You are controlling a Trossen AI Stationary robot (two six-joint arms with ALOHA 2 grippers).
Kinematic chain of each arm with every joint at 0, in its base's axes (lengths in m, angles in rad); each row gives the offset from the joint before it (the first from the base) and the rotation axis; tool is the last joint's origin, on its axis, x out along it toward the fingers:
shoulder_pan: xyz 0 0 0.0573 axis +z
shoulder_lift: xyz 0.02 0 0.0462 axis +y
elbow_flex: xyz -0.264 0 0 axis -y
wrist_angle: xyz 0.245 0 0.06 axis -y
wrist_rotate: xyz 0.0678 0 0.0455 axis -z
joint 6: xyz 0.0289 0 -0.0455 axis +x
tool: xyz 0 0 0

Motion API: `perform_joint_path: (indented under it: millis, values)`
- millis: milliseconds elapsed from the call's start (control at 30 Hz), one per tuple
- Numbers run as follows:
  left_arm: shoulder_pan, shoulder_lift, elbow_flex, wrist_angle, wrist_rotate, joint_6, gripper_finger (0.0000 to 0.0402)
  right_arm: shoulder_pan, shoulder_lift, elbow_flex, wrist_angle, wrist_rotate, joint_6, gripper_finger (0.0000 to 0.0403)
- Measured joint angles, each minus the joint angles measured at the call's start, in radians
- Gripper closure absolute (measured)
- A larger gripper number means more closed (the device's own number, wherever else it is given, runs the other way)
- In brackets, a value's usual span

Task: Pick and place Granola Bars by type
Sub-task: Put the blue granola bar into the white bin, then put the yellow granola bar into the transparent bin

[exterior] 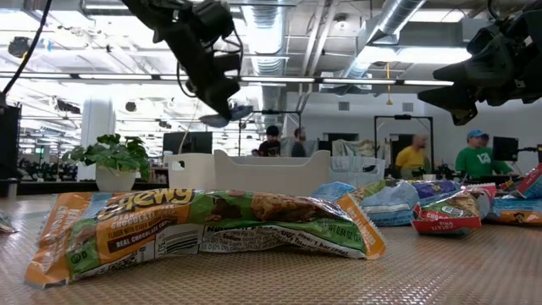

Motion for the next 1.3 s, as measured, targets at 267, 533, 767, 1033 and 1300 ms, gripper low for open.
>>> perform_joint_path:
  millis: [267,533,767,1033,1300]
  values:
    - [0.066,0.105,0.001,-0.010,0.112,-0.001,0.0377,0.000,0.000,0.000,0.000,0.000,0.000,0.0163]
    - [0.120,0.149,0.001,-0.031,0.086,-0.013,0.0353,0.000,0.000,0.000,0.000,0.000,0.000,0.0163]
    - [0.117,0.147,0.001,-0.048,0.092,-0.034,0.0276,0.000,0.000,0.000,0.000,0.000,0.000,0.0163]
    - [0.061,0.126,0.001,-0.043,0.193,-0.039,0.0244,0.000,0.000,0.000,0.000,0.000,0.000,0.0163]
    - [-0.110,0.085,0.000,-0.014,0.277,-0.045,0.0246,0.000,0.000,0.000,0.001,0.000,0.000,0.0163]
